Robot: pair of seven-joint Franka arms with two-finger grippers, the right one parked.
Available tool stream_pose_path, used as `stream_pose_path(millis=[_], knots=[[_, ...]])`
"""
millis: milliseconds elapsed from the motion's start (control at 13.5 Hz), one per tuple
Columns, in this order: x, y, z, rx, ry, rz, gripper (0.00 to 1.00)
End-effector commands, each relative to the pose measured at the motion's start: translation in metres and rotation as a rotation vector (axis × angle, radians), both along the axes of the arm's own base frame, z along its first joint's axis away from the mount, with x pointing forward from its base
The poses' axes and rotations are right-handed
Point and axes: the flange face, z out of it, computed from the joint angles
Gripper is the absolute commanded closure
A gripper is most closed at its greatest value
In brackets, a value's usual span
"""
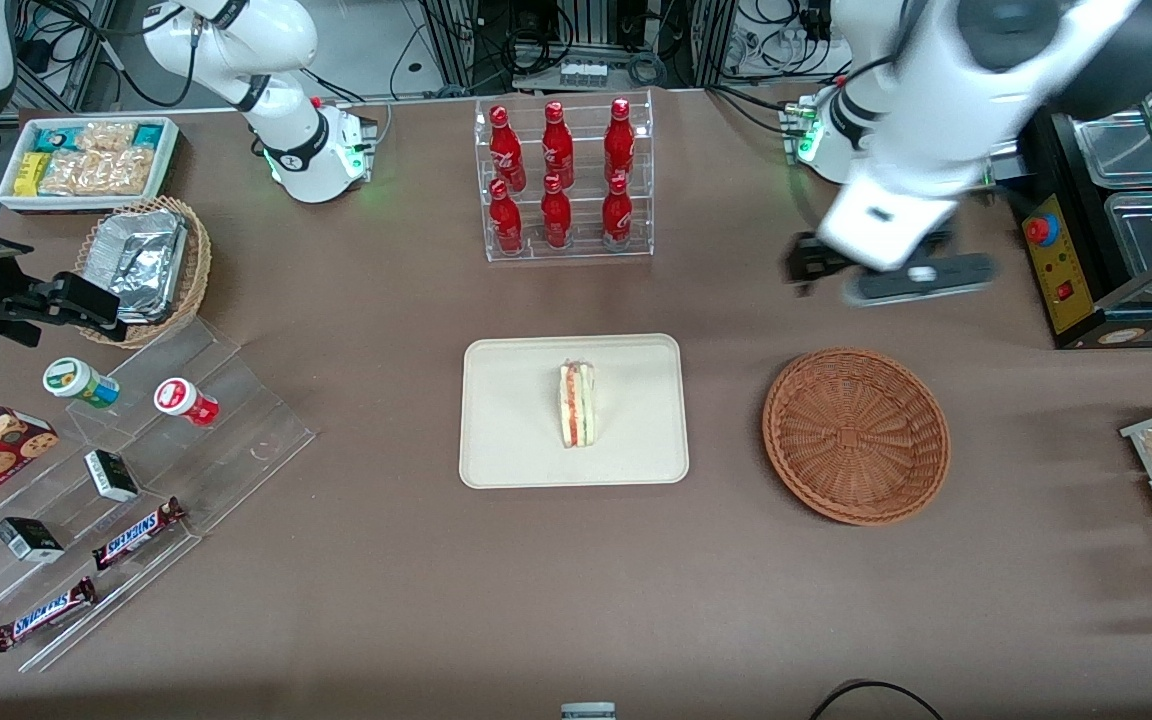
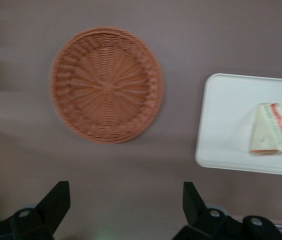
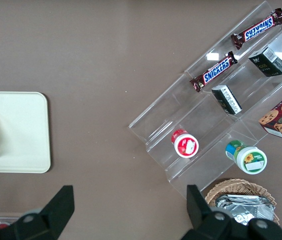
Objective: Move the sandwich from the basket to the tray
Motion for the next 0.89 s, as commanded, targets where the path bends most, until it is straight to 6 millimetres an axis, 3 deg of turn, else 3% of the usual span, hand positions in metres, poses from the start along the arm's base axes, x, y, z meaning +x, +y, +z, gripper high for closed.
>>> stream_pose_path(millis=[0,148,296,519,815], knots=[[0.000,0.065,0.011,-0.007,0.025,0.018,0.01],[0.007,0.114,0.024,-0.012,0.029,0.030,0.01],[0.015,0.149,0.035,-0.048,0.036,0.023,0.01],[0.027,0.175,0.051,-0.066,0.045,0.051,0.01],[0.024,0.181,0.058,-0.067,0.067,0.009,0.01]])
